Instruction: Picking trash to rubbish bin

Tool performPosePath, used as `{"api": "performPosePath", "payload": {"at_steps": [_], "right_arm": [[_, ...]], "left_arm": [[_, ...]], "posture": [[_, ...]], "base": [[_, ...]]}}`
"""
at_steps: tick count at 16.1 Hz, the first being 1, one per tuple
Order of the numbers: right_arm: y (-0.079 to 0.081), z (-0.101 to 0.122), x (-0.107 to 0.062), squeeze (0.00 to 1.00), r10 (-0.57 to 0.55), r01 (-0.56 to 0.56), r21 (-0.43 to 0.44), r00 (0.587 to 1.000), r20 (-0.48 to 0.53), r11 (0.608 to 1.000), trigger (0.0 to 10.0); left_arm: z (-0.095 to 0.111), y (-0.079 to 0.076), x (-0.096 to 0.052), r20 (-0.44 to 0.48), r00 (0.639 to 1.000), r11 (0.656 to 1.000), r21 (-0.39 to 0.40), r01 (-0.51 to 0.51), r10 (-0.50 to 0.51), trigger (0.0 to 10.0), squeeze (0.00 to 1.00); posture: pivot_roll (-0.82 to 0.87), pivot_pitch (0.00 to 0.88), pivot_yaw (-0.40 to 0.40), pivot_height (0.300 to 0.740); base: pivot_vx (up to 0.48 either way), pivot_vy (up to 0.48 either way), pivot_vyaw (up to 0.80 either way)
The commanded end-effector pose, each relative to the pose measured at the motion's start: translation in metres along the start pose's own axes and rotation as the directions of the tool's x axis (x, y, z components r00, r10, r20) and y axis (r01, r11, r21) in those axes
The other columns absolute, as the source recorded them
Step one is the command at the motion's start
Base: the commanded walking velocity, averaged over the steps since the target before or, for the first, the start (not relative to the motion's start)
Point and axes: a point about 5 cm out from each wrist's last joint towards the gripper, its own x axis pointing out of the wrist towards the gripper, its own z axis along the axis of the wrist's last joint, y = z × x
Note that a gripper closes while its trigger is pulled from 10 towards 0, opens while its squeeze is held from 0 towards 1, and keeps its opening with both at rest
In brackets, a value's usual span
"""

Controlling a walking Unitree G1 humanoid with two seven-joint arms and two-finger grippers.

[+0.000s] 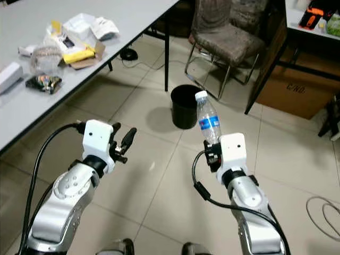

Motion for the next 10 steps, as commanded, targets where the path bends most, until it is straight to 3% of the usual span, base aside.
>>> {"api": "performPosePath", "payload": {"at_steps": [1,6,10], "right_arm": [[-0.0034,-0.0003,-0.0004,0.0,-0.019,0.019,0.014,1.0,0.006,1.0,10.0],[-0.0021,-0.0067,-0.0021,0.0,-0.031,0.031,0.043,0.999,-0.01,0.999,10.0],[-0.0011,-0.0088,-0.0002,0.0,-0.011,0.011,0.008,1.0,-0.026,1.0,10.0]], "left_arm": [[0.0015,0.0006,0.0023,0.005,1.0,1.0,0.004,0.014,-0.014,10.0,0.0],[-0.0008,0.005,0.0026,-0.002,1.0,1.0,0.009,0.011,-0.011,10.0,0.0],[-0.0038,0.005,0.0042,-0.01,1.0,1.0,0.013,0.012,-0.012,10.0,0.0]], "posture": [[-0.02,0.085,-0.026,0.74],[-0.02,0.08,-0.027,0.74],[-0.03,0.077,-0.032,0.74]], "base": [[0.416,0.0,0.0],[0.448,0.0,-0.38],[0.456,0.0,-0.44]]}}
